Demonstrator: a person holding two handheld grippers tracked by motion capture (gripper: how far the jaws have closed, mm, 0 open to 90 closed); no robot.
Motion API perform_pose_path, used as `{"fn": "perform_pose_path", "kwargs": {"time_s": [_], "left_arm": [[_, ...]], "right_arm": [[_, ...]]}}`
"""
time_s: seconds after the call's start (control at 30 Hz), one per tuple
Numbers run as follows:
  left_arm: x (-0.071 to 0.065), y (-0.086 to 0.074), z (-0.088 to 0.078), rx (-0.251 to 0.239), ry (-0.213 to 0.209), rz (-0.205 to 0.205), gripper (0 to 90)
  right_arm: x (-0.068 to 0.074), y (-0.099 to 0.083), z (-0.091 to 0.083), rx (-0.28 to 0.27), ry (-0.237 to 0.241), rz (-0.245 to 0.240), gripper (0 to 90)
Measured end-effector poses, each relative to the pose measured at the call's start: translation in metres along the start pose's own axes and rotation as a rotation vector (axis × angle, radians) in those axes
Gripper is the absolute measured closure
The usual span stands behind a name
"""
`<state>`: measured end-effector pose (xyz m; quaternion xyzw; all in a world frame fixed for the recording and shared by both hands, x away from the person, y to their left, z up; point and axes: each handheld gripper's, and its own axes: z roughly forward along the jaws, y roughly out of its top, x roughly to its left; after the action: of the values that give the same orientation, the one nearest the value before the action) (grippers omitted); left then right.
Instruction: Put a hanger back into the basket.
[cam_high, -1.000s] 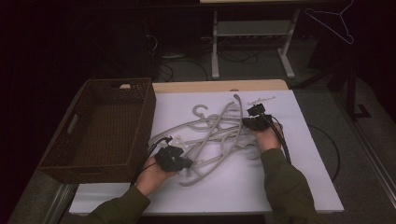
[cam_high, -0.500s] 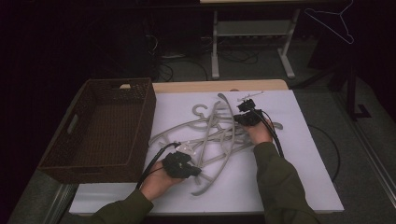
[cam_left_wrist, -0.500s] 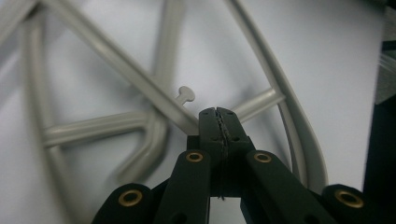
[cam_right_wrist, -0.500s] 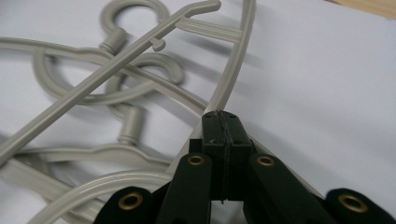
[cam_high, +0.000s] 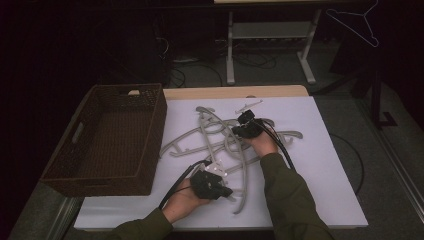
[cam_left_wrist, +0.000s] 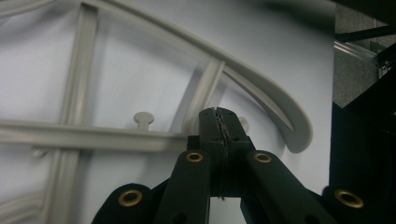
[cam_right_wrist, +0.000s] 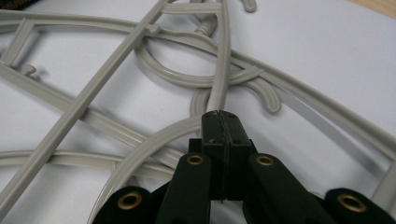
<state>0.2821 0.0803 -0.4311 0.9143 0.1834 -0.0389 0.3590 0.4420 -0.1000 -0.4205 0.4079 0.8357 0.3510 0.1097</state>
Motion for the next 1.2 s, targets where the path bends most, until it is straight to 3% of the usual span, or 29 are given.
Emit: {"fn": "perform_pose_path", "kwargs": {"time_s": [0.13, 0.17, 0.23, 0.27, 0.37, 0.47, 0.67, 0.93, 1.03, 1.07, 1.2], "left_arm": [[0.0, 0.0, -0.002, -0.02, 0.007, -0.009, 85.1], [0.002, 0.0, -0.006, -0.036, 0.01, -0.006, 81.3], [0.007, -0.001, -0.013, -0.058, 0.022, -0.01, 78.7], [0.011, -0.003, -0.021, -0.085, 0.039, -0.025, 71.8], [0.017, -0.005, -0.031, -0.1, 0.067, -0.039, 66.3], [0.03, -0.012, -0.047, -0.143, 0.111, -0.075, 57.2], [0.047, -0.021, -0.061, -0.172, 0.174, -0.123, 46.8], [0.055, -0.026, -0.063, -0.172, 0.197, -0.15, 43.7], [0.057, -0.027, -0.063, -0.17, 0.202, -0.155, 43.8], [0.058, -0.027, -0.063, -0.171, 0.202, -0.156, 44.0], [0.059, -0.027, -0.065, -0.177, 0.21, -0.161, 44.4]], "right_arm": [[0.001, -0.001, -0.008, -0.027, -0.008, 0.012, 85.0], [0.006, -0.004, -0.02, -0.059, -0.004, 0.014, 74.6], [0.009, -0.006, -0.025, -0.069, -0.007, 0.007, 71.1], [0.016, -0.014, -0.035, -0.077, -0.006, 0.009, 63.4], [0.023, -0.024, -0.045, -0.088, 0.006, 0.03, 60.2], [0.037, -0.041, -0.057, -0.053, -0.01, 0.014, 55.0], [0.044, -0.062, -0.054, 0.007, -0.033, 0.014, 47.9], [0.046, -0.065, -0.036, 0.06, -0.05, 0.036, 47.2], [0.049, -0.066, -0.029, 0.091, -0.055, 0.02, 51.6], [0.049, -0.066, -0.029, 0.1, -0.064, 0.009, 58.5], [0.046, -0.066, -0.031, 0.102, -0.087, 0.001, 62.2]]}}
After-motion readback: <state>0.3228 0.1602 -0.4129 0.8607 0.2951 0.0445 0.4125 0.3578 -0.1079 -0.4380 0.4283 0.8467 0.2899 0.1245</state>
